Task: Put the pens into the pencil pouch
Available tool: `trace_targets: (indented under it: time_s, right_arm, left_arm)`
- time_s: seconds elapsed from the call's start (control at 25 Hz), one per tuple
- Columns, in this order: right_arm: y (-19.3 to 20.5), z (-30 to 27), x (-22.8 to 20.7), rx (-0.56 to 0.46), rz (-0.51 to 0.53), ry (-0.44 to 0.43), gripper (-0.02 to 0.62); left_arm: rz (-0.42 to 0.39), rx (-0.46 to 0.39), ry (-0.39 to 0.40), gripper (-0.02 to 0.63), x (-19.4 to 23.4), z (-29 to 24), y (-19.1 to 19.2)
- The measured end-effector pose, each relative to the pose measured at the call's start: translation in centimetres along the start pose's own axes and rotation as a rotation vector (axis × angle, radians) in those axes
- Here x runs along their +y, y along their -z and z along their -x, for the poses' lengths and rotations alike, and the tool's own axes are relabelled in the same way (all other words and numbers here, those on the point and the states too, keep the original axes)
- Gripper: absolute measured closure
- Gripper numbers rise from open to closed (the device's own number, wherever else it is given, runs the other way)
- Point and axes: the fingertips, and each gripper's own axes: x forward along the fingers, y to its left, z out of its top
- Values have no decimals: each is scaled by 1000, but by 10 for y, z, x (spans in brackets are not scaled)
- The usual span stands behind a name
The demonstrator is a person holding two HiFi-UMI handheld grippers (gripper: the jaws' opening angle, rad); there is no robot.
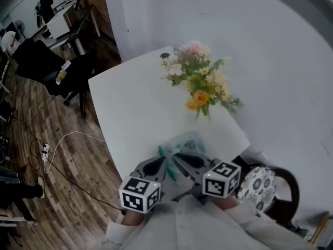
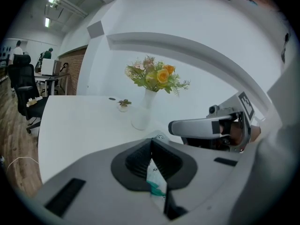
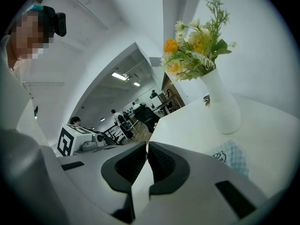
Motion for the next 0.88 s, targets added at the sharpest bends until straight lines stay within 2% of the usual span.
trace_targets:
  time_s: [0.28,0.88]
  right_arm:
    - [4,0,-7,9,-4,25,580]
    - [10,-1,-3,16,-31,-8,588]
  left_arm:
    - [38,41,-7,598,5,-2,10]
    - [31,63,7,600,1,-4,15]
